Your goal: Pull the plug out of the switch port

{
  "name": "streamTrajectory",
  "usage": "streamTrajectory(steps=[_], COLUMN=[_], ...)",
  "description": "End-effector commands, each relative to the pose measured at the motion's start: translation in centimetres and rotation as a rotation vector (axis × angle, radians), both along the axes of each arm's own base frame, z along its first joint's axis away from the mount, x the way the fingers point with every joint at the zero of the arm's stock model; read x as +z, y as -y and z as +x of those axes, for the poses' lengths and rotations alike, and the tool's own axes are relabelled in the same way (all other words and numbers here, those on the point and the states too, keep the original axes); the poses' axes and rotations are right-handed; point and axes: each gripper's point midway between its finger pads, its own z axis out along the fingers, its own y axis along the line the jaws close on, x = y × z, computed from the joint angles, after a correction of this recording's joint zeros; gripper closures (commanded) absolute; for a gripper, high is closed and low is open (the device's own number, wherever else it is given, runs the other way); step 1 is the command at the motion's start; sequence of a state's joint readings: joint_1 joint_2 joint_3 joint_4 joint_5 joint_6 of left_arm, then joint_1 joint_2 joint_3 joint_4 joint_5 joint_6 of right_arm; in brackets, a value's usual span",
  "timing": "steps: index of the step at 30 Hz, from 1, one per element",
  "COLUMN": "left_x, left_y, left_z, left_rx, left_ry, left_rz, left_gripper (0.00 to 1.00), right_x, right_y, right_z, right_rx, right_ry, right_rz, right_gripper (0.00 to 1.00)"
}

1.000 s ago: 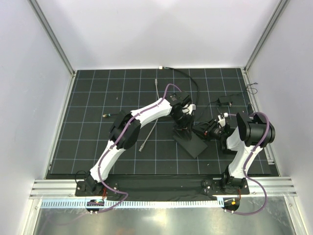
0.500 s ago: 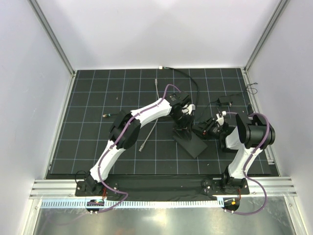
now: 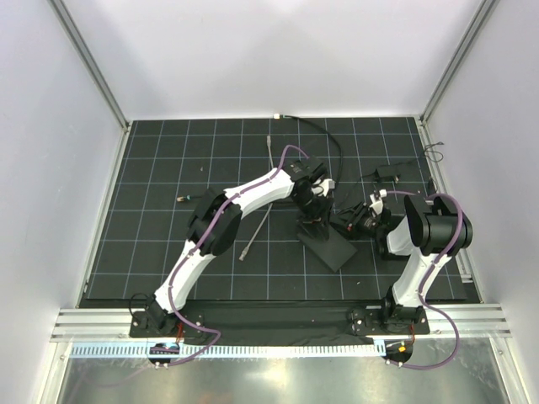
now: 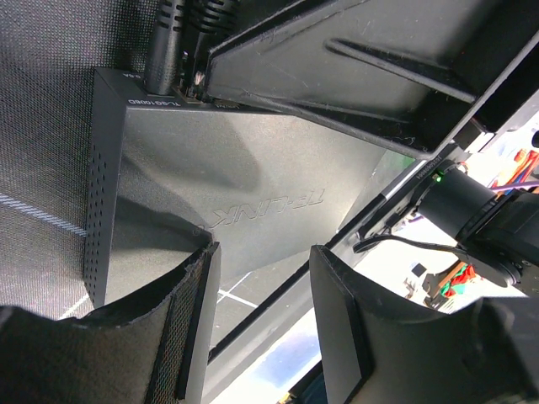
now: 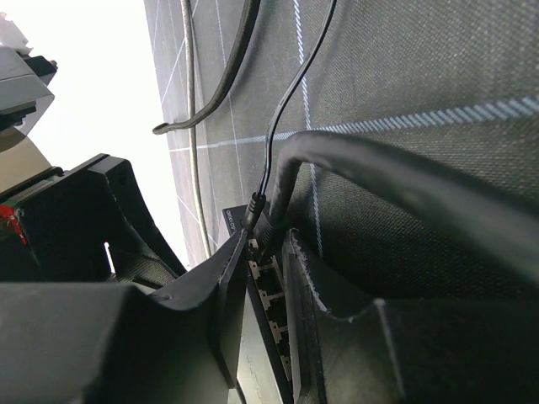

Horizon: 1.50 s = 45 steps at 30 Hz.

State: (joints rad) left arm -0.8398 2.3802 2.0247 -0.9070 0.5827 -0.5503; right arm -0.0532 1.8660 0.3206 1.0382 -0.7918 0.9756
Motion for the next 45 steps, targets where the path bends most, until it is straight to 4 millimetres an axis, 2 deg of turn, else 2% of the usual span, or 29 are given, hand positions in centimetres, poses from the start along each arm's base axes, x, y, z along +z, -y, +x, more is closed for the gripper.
streamTrajectory(steps=[1, 7, 10, 11, 13, 14, 19, 26, 29, 34, 35, 37, 40, 45], left_x=[-1.9, -2.1, -2.3, -2.4, -2.7, -2.6, -3.1, -4.7, -5.1, -5.5, -5.4, -5.4, -5.3, -5.0], left_y=[-1.3, -1.5, -1.7, -1.8, -2.0, -2.1, -2.3, -3.5, -3.8, -3.9, -3.9, -3.9, -3.7, -3.1], left_z=[0.3, 0.5, 0.4, 0.4, 0.3, 0.4, 0.0, -0.3, -0.5, -0.6, -0.6, -0.7, -0.8, -0.9], left_rx=[0.011, 0.011, 0.012, 0.012, 0.014, 0.016, 0.015, 0.025, 0.034, 0.034, 0.034, 0.032, 0.026, 0.005], left_ry=[0.014, 0.020, 0.018, 0.014, 0.011, 0.012, -0.004, -0.023, -0.033, -0.040, -0.039, -0.040, -0.039, -0.029], left_rz=[0.065, 0.086, 0.094, 0.101, 0.115, 0.118, 0.134, 0.211, 0.234, 0.248, 0.247, 0.246, 0.240, 0.221], left_gripper=[0.48, 0.49, 0.49, 0.49, 0.49, 0.49, 0.49, 0.51, 0.52, 0.52, 0.52, 0.52, 0.52, 0.52], right_x=[-1.6, -2.4, -3.0, -3.0, -3.0, -3.0, -3.5, -3.1, -3.7, -2.9, -3.5, -2.6, -2.8, -1.4], right_y=[0.2, 0.5, 0.9, 1.0, 1.0, 1.0, 1.0, 1.2, 1.7, 2.9, 2.9, 3.4, 4.0, 3.8], right_z=[0.0, -0.3, -0.5, -0.4, -0.2, -0.1, 0.0, 0.8, 0.3, 1.0, 0.5, 1.1, 0.8, 1.6], right_rx=[-0.022, -0.024, -0.042, -0.046, -0.057, -0.064, -0.091, -0.150, -0.163, -0.198, -0.177, -0.208, -0.208, -0.183], right_ry=[-0.019, -0.038, -0.065, -0.065, -0.065, -0.071, -0.090, -0.057, -0.080, -0.064, -0.089, -0.068, -0.098, -0.046], right_rz=[-0.056, -0.130, -0.166, -0.169, -0.163, -0.159, -0.119, -0.040, -0.078, -0.173, -0.204, -0.220, -0.278, -0.274], right_gripper=[0.68, 0.71, 0.81, 0.88, 0.97, 0.99, 0.99, 0.99, 0.99, 0.99, 0.99, 0.99, 0.99, 0.99])
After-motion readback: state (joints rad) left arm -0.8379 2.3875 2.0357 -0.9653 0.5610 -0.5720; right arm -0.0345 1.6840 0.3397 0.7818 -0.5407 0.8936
